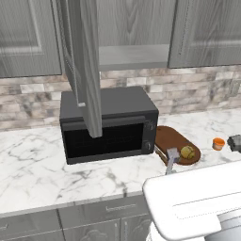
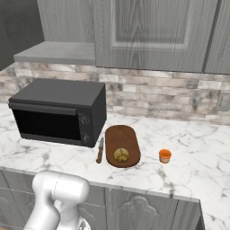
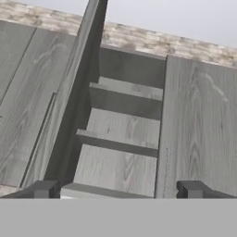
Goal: Pick the bread, place it on the cutting board, pick the jam, place it on the counter, and close the cabinet.
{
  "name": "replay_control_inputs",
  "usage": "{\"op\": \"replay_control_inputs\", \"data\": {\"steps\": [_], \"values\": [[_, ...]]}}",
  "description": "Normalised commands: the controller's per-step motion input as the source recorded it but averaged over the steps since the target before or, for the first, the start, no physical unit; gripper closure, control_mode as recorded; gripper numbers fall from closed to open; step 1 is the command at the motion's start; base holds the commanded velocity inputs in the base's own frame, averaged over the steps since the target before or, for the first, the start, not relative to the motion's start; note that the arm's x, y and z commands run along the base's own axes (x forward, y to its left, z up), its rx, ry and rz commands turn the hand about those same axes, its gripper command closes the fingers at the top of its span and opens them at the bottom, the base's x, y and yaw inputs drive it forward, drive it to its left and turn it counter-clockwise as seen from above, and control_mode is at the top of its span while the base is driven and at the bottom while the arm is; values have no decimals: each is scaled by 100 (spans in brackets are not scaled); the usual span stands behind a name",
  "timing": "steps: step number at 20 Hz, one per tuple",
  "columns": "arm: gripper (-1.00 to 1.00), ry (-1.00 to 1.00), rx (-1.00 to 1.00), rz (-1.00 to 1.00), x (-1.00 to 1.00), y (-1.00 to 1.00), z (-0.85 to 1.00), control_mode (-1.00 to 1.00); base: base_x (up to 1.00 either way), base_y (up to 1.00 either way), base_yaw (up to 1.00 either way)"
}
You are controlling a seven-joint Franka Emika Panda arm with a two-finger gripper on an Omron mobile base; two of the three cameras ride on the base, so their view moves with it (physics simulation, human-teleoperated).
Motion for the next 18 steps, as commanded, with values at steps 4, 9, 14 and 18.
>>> {"op": "replay_control_inputs", "data": {"steps": [4,9,14,18], "values": [[-100,0,0,0,11,21,-9,-100,0,0,0],[-100,0,0,0,15,20,-8,-100,0,0,0],[-100,0,0,0,20,17,-12,-100,0,0,0],[-100,0,0,0,19,15,-13,-100,0,0,0]]}}
